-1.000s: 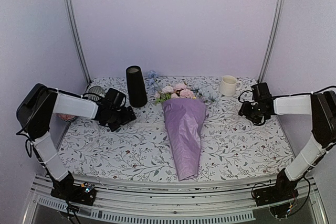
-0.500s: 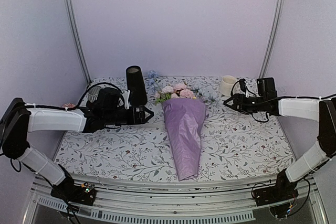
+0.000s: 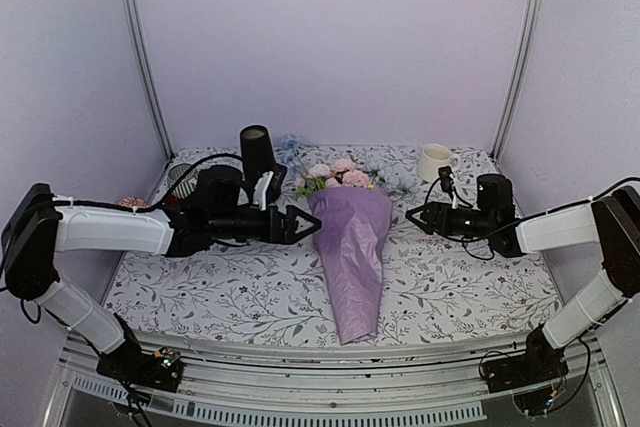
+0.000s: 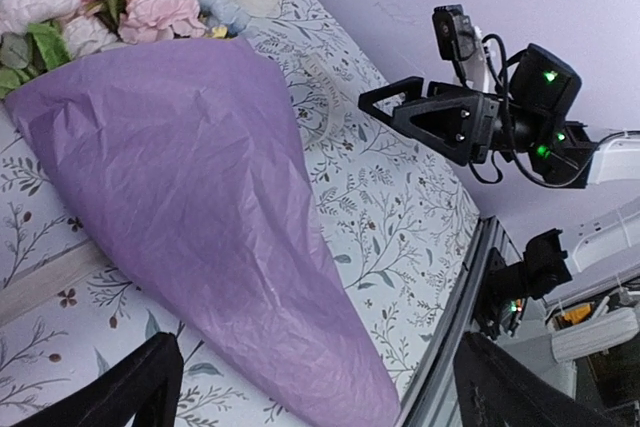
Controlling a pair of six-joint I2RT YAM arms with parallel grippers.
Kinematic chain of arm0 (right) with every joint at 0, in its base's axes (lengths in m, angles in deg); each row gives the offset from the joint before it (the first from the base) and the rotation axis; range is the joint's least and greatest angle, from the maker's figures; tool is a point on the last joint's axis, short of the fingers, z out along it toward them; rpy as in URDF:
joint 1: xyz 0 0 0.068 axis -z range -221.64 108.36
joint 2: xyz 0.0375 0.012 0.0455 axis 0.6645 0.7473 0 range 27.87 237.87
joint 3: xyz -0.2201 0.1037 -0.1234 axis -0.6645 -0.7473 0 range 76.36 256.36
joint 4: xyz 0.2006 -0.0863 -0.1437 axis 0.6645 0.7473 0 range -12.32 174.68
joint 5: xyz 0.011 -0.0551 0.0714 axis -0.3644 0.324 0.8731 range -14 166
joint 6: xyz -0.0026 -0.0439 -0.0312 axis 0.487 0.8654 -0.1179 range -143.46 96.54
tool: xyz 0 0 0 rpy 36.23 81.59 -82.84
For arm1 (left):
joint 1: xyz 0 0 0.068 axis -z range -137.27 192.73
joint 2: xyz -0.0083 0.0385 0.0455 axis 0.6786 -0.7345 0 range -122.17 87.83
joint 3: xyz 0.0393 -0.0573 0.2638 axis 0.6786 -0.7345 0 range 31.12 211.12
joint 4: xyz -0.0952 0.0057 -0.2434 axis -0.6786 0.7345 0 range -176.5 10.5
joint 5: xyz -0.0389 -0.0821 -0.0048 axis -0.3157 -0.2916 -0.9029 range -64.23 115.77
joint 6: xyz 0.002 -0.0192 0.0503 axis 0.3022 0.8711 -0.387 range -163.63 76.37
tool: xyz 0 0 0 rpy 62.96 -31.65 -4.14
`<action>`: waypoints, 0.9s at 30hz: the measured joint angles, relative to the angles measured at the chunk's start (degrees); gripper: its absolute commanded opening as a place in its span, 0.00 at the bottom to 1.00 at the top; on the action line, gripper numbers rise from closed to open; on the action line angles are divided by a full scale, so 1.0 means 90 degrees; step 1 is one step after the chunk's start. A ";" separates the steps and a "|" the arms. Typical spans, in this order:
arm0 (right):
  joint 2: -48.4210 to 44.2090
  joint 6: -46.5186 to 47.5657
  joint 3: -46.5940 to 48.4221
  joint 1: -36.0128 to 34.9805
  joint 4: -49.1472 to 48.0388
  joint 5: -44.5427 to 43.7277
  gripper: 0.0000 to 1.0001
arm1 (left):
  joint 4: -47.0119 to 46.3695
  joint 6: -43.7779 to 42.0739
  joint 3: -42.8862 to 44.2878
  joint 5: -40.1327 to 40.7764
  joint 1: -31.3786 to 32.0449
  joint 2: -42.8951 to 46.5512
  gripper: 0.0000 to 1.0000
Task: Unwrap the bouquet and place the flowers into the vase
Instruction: Adjust the folded bouquet at the center of the board.
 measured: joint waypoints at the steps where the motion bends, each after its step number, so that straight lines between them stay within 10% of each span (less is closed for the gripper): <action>1: -0.0002 0.0002 0.0000 0.0002 -0.0097 0.0000 0.79 | 0.0036 0.0012 0.0070 0.0005 0.0034 -0.0017 0.97; 27: 0.1474 -0.0746 0.0352 -0.0138 -0.1088 0.1124 0.99 | -0.1377 0.0925 -0.0027 -0.0141 -0.0291 -0.2004 0.87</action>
